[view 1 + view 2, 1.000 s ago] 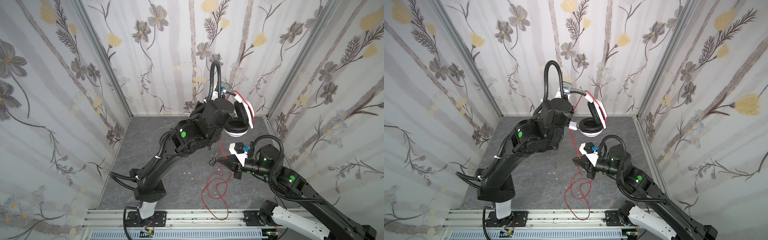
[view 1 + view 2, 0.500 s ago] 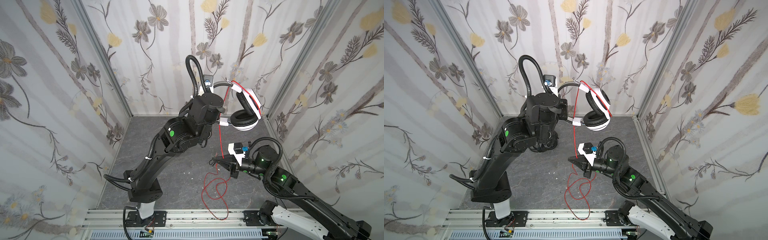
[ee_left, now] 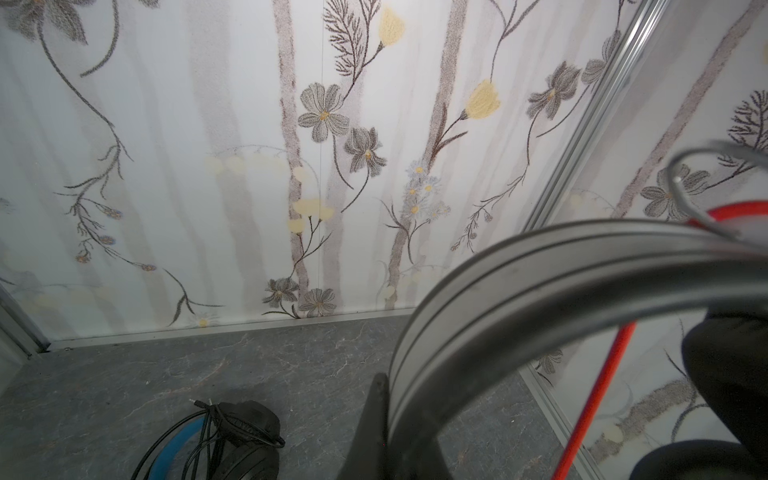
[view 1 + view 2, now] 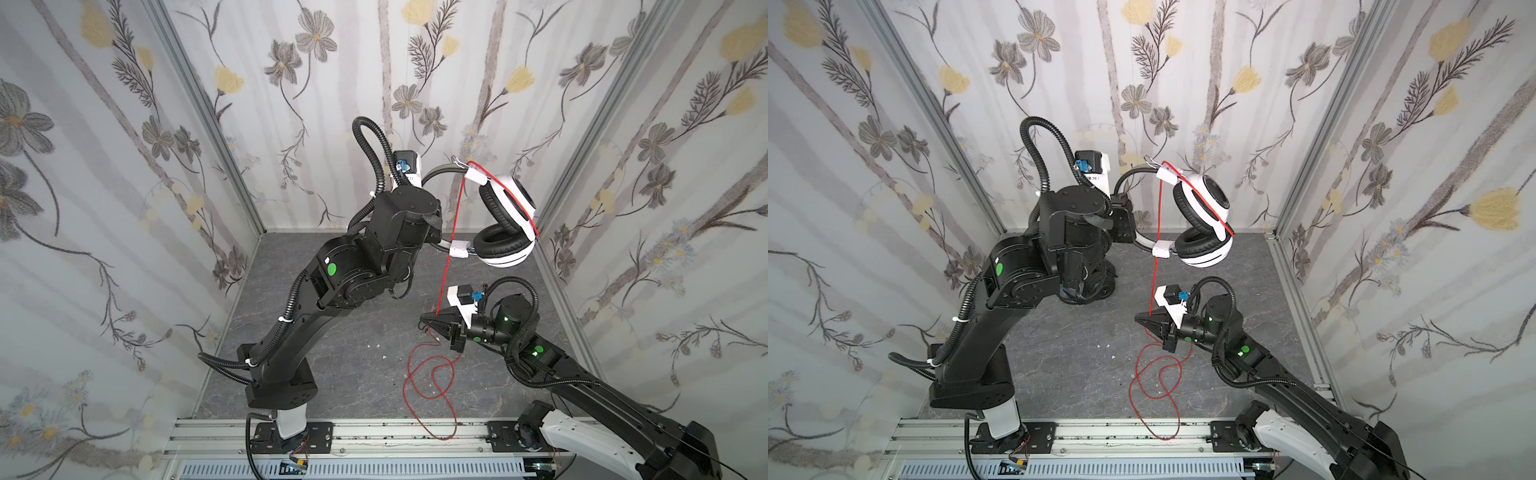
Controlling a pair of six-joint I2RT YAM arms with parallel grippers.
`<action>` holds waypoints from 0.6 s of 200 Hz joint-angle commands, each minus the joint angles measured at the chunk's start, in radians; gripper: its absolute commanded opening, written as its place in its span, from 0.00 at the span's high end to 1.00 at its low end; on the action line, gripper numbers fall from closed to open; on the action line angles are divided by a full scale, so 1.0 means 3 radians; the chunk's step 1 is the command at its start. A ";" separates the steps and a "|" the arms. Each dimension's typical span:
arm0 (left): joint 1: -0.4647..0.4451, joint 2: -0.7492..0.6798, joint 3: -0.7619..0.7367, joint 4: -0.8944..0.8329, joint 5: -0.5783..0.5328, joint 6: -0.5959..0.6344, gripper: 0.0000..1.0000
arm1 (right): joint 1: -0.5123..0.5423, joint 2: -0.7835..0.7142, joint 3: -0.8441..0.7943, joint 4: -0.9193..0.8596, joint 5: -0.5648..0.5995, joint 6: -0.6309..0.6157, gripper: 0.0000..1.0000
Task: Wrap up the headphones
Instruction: 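Raise the white headset with the left gripper while the right gripper pulls the cable taut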
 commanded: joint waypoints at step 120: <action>0.0084 -0.0188 -0.0177 0.0514 0.0088 -0.0329 1.00 | -0.0041 0.0308 -0.0413 0.0438 0.0064 0.0082 0.83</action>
